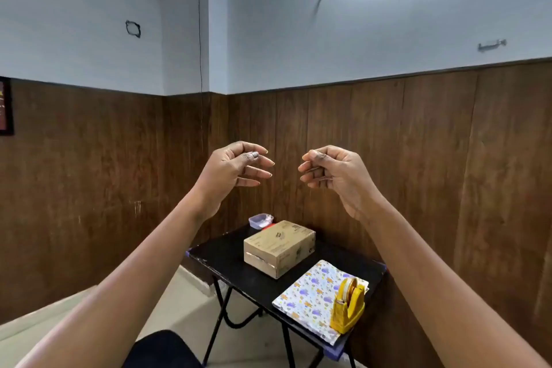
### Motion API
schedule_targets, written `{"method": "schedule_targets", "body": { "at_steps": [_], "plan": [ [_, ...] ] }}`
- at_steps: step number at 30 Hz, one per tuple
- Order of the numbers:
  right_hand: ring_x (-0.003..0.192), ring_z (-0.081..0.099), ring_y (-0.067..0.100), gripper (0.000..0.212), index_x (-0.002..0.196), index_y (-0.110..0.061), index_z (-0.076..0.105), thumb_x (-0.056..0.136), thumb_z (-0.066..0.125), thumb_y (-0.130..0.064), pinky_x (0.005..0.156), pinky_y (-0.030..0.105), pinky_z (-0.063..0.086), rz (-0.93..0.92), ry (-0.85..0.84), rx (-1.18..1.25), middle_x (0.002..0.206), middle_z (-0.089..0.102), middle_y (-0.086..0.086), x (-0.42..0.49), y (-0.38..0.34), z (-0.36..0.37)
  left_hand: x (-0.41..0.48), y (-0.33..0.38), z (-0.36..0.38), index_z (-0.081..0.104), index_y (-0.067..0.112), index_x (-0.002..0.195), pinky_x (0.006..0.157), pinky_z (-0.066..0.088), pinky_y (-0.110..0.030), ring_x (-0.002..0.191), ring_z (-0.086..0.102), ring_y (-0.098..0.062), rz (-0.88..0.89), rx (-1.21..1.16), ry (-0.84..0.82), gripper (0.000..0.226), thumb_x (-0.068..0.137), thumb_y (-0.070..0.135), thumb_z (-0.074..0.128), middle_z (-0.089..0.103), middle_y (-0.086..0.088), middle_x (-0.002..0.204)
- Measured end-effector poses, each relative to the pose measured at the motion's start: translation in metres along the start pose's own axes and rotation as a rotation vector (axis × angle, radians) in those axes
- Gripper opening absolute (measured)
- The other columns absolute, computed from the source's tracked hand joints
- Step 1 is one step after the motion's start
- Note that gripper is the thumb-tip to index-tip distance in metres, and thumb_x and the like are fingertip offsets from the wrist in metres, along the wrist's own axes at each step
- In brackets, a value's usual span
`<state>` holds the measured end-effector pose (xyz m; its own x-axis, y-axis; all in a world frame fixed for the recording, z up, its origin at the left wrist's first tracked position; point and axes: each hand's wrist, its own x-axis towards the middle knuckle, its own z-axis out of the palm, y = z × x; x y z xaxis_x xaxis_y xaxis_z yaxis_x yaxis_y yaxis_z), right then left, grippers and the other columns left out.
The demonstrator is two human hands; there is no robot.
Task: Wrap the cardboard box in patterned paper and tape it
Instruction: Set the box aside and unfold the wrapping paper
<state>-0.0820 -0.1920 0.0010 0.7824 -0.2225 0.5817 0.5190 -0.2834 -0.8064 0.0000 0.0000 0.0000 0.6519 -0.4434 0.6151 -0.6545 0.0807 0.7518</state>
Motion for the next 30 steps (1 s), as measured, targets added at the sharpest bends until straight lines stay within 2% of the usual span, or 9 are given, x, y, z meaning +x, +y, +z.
{"method": "schedule_targets", "body": {
  "at_steps": [6,12,16,20,27,30],
  "plan": [
    [0.07,0.066,0.016,0.017,0.092,-0.005,0.065,0.095,0.052,-0.016,0.065,0.026,0.053,0.112,0.01,-0.003,0.082,0.07,0.009,0.023,0.066,-0.002,0.022,-0.063,0.007,0.061,0.01,0.108,0.079,0.056,-0.032,0.088,0.07,-0.017,-0.081,-0.002,0.007,0.023,0.1,0.016,0.041,0.071,-0.004,0.1],
    [0.068,0.065,0.015,0.017,0.089,-0.006,0.064,0.096,0.051,-0.014,0.062,0.025,0.052,0.292,0.064,0.027,0.081,0.069,0.01,0.053,0.153,0.011,0.049,-0.148,0.004,0.061,0.008,0.109,0.071,0.057,-0.022,0.086,0.07,-0.015,-0.217,-0.055,-0.025,0.023,0.099,0.016,0.042,0.072,0.0,0.095],
    [0.067,0.065,0.015,0.019,0.087,-0.008,0.064,0.097,0.049,-0.014,0.061,0.025,0.05,0.397,0.098,0.031,0.079,0.069,0.008,0.071,0.207,0.018,0.067,-0.2,0.007,0.062,0.01,0.107,0.072,0.057,-0.026,0.086,0.07,-0.016,-0.312,-0.068,-0.037,0.021,0.099,0.015,0.043,0.073,0.002,0.09],
    [0.06,0.063,0.011,0.021,0.081,-0.01,0.063,0.097,0.049,-0.011,0.062,0.026,0.048,0.481,0.096,0.048,0.074,0.068,0.004,0.09,0.261,0.02,0.085,-0.253,0.021,0.062,0.009,0.109,0.077,0.056,-0.035,0.087,0.071,-0.018,-0.393,-0.071,-0.047,0.022,0.099,0.015,0.043,0.073,-0.004,0.096],
    [0.06,0.062,0.01,0.021,0.082,-0.011,0.063,0.097,0.048,-0.01,0.063,0.024,0.05,0.604,0.064,0.059,0.075,0.067,0.005,0.134,0.348,0.005,0.129,-0.336,0.054,0.062,0.011,0.105,0.077,0.056,-0.033,0.084,0.071,-0.018,-0.494,-0.058,-0.013,0.022,0.099,0.015,0.042,0.072,-0.007,0.099],
    [0.058,0.061,0.012,0.022,0.081,-0.009,0.063,0.096,0.047,-0.009,0.059,0.022,0.05,0.672,0.043,0.062,0.075,0.067,0.006,0.151,0.384,-0.006,0.147,-0.365,0.065,0.063,0.014,0.103,0.08,0.055,-0.036,0.085,0.071,-0.019,-0.559,-0.042,0.016,0.023,0.1,0.017,0.041,0.072,-0.005,0.098]
  ]
}}
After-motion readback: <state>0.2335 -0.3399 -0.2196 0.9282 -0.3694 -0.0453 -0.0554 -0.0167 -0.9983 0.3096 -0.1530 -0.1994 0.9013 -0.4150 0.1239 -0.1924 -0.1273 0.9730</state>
